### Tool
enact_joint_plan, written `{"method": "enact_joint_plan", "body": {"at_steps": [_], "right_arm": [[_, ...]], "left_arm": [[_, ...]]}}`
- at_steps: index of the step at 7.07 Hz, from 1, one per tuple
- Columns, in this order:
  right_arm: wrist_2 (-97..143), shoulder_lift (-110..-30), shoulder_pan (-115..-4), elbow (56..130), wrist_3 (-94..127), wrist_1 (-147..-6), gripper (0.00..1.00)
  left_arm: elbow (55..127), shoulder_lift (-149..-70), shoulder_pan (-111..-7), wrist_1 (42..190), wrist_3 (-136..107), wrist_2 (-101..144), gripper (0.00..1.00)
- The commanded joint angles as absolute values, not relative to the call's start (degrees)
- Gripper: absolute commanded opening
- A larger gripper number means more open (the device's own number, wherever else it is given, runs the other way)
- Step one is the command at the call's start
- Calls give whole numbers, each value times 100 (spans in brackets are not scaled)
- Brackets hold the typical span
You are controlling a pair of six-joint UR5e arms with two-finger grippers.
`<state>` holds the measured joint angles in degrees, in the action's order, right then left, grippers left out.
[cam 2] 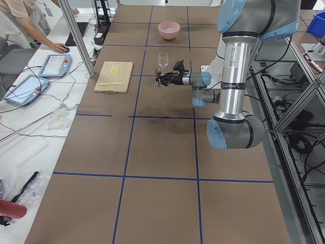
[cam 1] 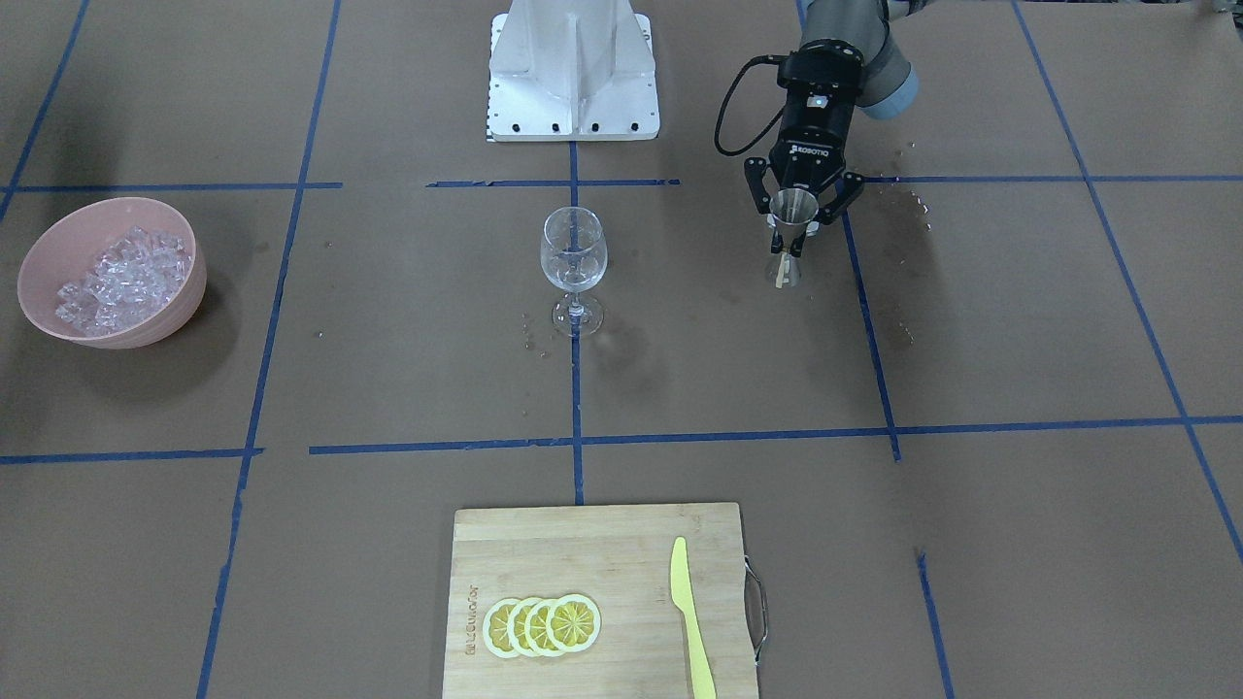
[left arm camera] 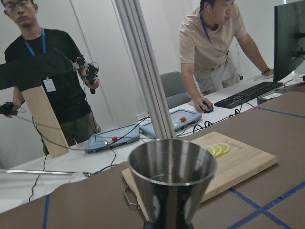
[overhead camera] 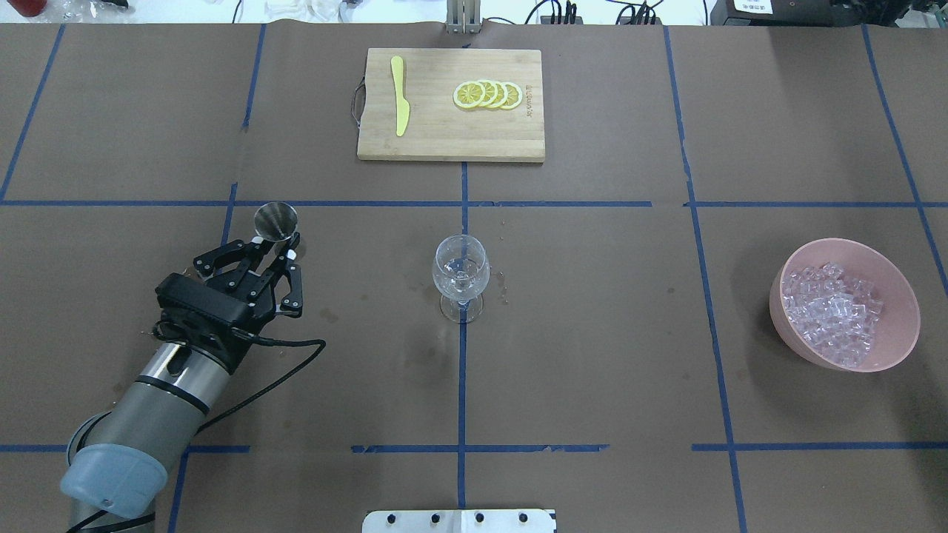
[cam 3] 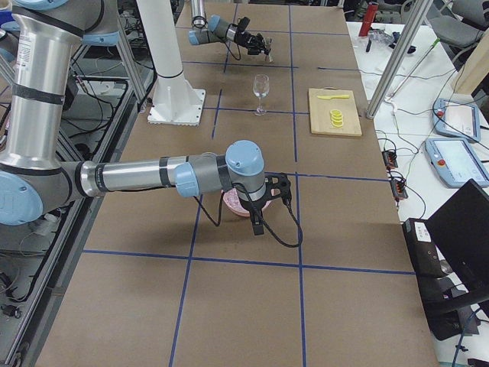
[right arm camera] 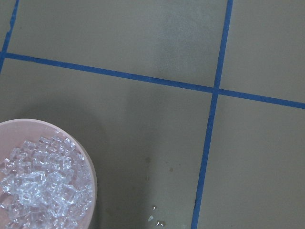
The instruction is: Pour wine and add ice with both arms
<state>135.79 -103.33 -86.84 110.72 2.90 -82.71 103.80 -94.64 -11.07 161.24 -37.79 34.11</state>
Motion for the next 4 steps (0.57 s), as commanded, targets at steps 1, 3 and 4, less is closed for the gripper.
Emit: {"method": "enact_joint_plan", "body": {"at_steps": [1, 3, 4], "right_arm": [[13579, -10336, -8684, 11092, 299, -8262, 100], [13579, -10336, -8692, 11100, 290, -8270, 100], [13579, -10336, -8692, 11109, 290, -8271, 100]], "left_arm": [[10301, -8713, -1107, 16260, -5144, 3419, 0], [9944, -8351, -1099, 16242, -5806, 3480, 0], [9645, -8358, -1090, 16242, -5984, 3480, 0]]}}
